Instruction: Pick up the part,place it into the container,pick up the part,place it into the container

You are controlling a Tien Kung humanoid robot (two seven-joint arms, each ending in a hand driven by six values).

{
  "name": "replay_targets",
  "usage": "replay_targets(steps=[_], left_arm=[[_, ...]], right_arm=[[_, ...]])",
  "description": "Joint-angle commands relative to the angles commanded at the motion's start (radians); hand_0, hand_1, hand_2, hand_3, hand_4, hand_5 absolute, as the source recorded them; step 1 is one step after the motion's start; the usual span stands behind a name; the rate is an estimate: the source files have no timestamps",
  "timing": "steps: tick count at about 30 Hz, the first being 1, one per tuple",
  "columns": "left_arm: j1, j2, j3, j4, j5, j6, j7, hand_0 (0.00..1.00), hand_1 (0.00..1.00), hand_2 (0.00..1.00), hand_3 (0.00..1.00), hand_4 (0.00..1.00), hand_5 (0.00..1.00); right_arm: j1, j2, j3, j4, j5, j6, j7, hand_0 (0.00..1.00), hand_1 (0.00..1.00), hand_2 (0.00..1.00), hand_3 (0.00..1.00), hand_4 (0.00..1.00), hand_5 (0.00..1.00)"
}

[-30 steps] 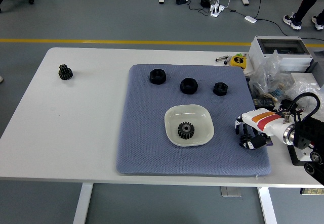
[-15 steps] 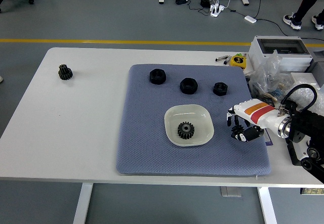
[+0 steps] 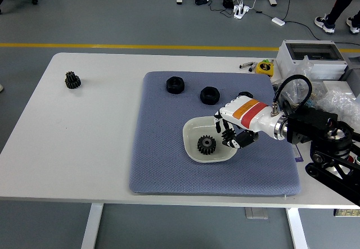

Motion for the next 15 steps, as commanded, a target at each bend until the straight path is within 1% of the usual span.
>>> replay_targets(steps=[1,2,4,9,12,15], left_arm=[[0.000,0.000,0.000,0.000,0.000,0.000,0.000,0.650,0.647,0.620,0.554,0.593,0.499],[0.001,0.001,0.000,0.000,0.000,0.000,0.001,0.650,0.647,0.620,0.554,0.593,0.499],[0.003,0.001,-0.001,0.000,0.001,0.000,0.001,0.651,0.647,0.621,0.554,0.593,0.499],[0.003,0.004,-0.005,-0.001,0.008,-0.002,0.003,0.651,0.647,0.621,0.554,0.593,0.499],[0.003,0.005,-0.007,-0.001,0.012,-0.003,0.004,0.652,0.647,0.621,0.555,0.593,0.498],[0.001,0.006,-0.009,-0.001,0.016,-0.003,0.006,0.652,0.647,0.621,0.555,0.593,0.498]], right_arm=[[0.009,0.006,-0.009,-0.005,0.001,0.001,0.000,0.110,0.229,0.334,0.469,0.753,0.078],[0.037,0.028,-0.038,-0.026,0.005,0.005,0.002,0.110,0.229,0.334,0.469,0.753,0.078],[0.068,0.050,-0.072,-0.052,0.011,0.009,0.004,0.110,0.230,0.332,0.468,0.756,0.076],[0.147,0.123,-0.162,-0.141,0.023,0.020,0.012,0.110,0.230,0.332,0.468,0.756,0.076],[0.173,0.159,-0.199,-0.188,0.033,0.020,0.018,0.109,0.229,0.332,0.467,0.761,0.075],[0.194,0.200,-0.229,-0.254,0.060,0.011,0.023,0.109,0.229,0.332,0.467,0.761,0.075]])
